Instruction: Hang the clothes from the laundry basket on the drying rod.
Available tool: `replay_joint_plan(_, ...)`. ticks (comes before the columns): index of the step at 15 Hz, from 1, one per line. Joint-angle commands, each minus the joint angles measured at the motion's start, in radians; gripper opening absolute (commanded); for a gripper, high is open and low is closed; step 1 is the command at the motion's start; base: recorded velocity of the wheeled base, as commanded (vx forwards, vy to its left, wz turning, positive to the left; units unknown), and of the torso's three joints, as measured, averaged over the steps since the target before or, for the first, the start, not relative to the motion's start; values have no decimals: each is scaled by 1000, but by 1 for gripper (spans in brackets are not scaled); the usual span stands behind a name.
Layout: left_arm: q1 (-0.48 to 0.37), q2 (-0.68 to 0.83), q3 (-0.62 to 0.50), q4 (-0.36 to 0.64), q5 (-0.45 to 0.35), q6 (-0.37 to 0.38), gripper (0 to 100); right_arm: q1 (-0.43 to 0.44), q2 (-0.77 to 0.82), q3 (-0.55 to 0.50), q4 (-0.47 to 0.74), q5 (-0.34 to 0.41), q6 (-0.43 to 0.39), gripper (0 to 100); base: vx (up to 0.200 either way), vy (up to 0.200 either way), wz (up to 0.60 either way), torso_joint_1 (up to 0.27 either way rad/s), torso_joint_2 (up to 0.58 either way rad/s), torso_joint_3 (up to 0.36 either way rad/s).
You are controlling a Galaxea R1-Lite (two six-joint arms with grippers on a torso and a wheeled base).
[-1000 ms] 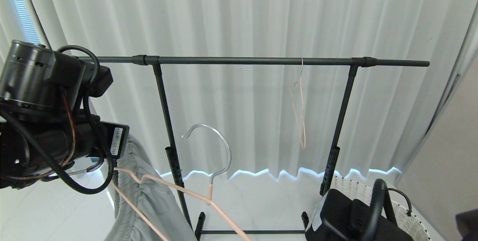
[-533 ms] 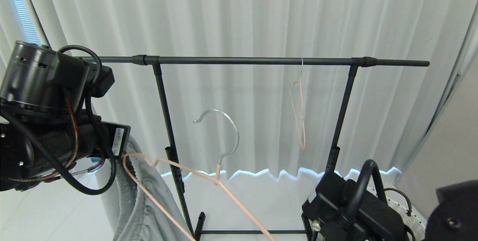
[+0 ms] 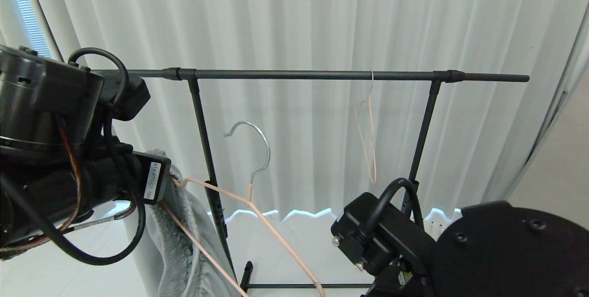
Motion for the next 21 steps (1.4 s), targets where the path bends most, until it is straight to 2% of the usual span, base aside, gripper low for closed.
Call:
replay_joint_plan(1,-57,-39,3,1,0,-2,0,-11,52,-21,-10,0,0,0,0,0,0,0,0,0)
replay_joint_plan(5,-103,-64,2,1,-1,-3,0,-16,101,-25,-66,0,-5,0,0,0,0,0,0,0)
replay_joint_plan(6,-138,-76,-3,1,-9,-13,0,-16,116,-28,-85,0,-5,0,0,0,0,0,0,0)
replay_joint_plan(9,-188,-108,-20,1,-107,-37,0,-17,164,-76,-98,-1,-5,0,0,0,0,0,0,0)
replay_joint_plan(12,-199,-128,-41,1,-215,-39,0,-14,196,-137,-108,-9,-6,0,0,0,0,0,0,0)
replay_joint_plan(16,-201,-150,-18,0,-235,-42,0,-14,193,-142,-116,-107,-11,0,0,0,0,0,0,0)
replay_joint_plan(21,-202,-154,16,-46,-236,-42,0,1,195,-137,-224,-172,-37,0,0,0,0,0,0,0)
